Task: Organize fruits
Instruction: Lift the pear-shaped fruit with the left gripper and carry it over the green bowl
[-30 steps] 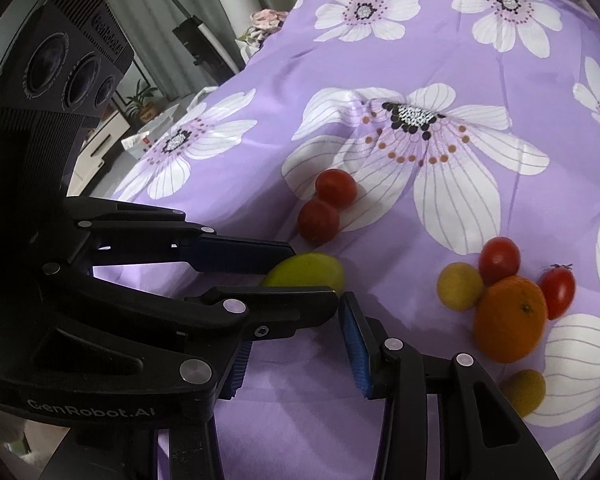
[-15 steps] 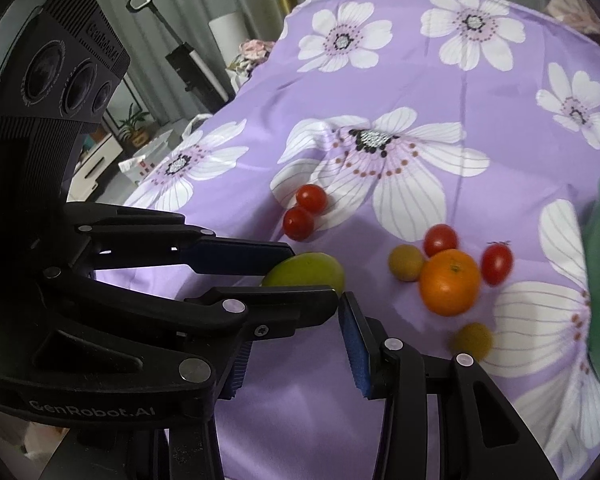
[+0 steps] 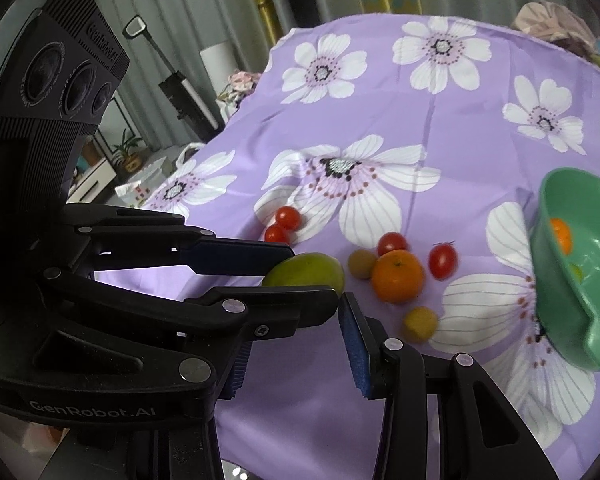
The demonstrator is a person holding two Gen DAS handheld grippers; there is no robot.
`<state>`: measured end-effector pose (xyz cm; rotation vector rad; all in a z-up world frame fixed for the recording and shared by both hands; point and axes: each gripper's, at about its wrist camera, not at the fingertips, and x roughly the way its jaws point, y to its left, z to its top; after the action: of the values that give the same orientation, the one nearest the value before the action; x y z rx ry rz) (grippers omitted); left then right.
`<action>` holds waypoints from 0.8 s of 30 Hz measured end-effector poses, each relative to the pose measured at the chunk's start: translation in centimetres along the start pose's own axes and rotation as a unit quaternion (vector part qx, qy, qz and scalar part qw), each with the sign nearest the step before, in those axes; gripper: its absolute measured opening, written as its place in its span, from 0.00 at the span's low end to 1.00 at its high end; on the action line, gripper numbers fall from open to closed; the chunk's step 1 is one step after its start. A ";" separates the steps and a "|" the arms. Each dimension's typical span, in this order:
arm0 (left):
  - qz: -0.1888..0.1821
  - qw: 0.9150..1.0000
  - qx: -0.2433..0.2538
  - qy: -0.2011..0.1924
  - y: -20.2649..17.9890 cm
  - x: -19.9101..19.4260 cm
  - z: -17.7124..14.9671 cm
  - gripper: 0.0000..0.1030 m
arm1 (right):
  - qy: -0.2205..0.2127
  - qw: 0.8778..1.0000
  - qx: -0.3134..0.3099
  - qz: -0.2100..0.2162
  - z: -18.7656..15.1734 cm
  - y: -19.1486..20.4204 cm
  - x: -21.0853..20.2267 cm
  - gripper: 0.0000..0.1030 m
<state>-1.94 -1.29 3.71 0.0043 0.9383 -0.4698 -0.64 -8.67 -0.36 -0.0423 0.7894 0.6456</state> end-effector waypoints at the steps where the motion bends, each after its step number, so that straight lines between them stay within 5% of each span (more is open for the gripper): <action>1: 0.000 1.000 0.005 -0.001 -0.3 0.1 0.3 0.33 | -0.004 1.000 0.002 -0.003 0.0 -0.3 -0.3 0.42; 24: -0.044 0.992 0.116 -0.020 -8.5 3.6 8.2 0.33 | -0.093 0.990 0.063 -0.084 0.7 -8.3 -6.2 0.42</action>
<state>2.87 -12.04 7.46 0.1640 0.8426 -0.6572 1.14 -18.46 2.66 0.0653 0.6371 0.4323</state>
